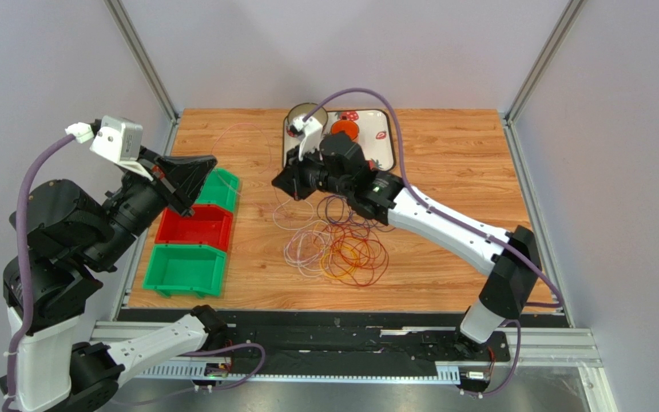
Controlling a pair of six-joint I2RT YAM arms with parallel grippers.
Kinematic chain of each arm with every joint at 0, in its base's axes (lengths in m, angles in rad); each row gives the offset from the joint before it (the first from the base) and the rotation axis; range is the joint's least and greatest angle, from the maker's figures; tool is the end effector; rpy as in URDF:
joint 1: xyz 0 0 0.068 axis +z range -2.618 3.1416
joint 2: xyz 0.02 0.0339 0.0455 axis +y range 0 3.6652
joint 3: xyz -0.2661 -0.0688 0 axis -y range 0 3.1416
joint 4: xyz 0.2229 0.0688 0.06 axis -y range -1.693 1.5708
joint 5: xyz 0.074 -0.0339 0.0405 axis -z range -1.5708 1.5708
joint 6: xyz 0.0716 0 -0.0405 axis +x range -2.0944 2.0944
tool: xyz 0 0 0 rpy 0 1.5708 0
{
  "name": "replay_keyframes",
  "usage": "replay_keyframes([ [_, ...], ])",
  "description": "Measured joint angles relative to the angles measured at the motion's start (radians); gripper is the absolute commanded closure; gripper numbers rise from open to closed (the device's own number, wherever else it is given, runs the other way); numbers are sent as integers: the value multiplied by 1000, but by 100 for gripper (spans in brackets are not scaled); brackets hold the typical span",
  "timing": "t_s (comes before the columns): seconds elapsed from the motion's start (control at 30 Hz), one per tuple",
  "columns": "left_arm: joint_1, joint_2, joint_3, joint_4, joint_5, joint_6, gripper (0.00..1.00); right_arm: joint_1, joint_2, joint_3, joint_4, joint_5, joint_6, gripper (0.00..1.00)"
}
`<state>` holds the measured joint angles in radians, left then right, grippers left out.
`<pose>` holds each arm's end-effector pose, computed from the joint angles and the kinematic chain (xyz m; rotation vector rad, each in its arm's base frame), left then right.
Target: Untangle the cables
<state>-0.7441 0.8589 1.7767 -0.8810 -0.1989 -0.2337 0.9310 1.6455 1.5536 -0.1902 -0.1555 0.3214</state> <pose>0.0670 -0.0424 0.5338 0.2375 1.5498 -0.6225 0.2337 0.3326 0.3779 -0.7019 1.8463 0.9927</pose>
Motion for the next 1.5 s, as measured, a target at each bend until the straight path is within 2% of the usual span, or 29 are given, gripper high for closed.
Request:
replay_keyframes([
  [0.33,0,-78,-213,5,-45,-56,100,0,-104,323,-45,4,-19,100],
  [0.63,0,-73,-418,46,-30,-114,100,0,-118,522,-40,-32,-19,100],
  [0.8,0,-34,-523,69,-8,-156,100,0,-153,496,-26,-27,-24,100],
  [0.97,0,-11,-547,72,-5,-169,100,0,-211,329,-10,-6,-26,100],
  [1.07,0,-25,-529,47,-55,-171,100,0,-201,239,1,-8,-3,100],
  [1.33,33,-20,-376,-142,-266,-217,100,2,-4,237,4,-89,103,100],
  [1.5,147,-14,-373,-217,-297,-225,100,14,126,327,4,-130,146,100],
])
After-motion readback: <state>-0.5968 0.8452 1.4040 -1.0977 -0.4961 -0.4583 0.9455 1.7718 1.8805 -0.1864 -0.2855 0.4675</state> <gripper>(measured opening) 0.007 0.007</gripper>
